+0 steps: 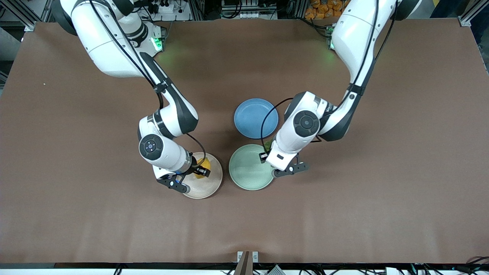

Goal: Place lemon and lettuce in plates
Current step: 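Carry the lettuce to the green plate while the right gripper carries the lemon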

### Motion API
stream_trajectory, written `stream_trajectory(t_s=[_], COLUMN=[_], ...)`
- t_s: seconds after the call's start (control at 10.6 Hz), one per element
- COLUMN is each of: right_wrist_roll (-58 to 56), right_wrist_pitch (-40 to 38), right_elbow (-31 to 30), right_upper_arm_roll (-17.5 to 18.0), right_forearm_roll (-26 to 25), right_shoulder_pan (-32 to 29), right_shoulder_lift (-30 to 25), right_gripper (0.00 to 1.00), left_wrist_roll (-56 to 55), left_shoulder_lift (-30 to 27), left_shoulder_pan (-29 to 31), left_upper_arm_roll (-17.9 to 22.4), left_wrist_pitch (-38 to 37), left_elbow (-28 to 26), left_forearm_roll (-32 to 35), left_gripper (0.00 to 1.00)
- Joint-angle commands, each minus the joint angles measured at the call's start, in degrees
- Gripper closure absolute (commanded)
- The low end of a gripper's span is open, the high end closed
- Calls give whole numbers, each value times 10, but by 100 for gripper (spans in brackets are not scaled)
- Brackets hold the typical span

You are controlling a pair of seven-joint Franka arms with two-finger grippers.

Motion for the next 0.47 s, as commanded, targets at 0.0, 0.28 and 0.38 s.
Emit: stream_trajectory(t_s=[0.0,0.28,0.38], right_wrist_roll=[2,-3,-3], right_wrist_pitch=[5,4,4], right_elbow=[-2,-12,-12], right_upper_arm_roll=[-6,-6,-6], right_forearm_roll=[-11,-101,-103], right_shoulder_pan=[2,3,3], right_shoulder_lift=[0,0,-1], right_gripper=[43,0,0], left_wrist_roll=[-36,-43,-42], left_shoulder_lift=[41,59,60], left_shoulder_pan=[-23,-24,-24], left_upper_arm_roll=[7,7,7], left_wrist_pitch=[53,90,100], left_elbow=[25,26,26], left_forearm_roll=[-20,-20,-20], left_gripper=[100,100,100])
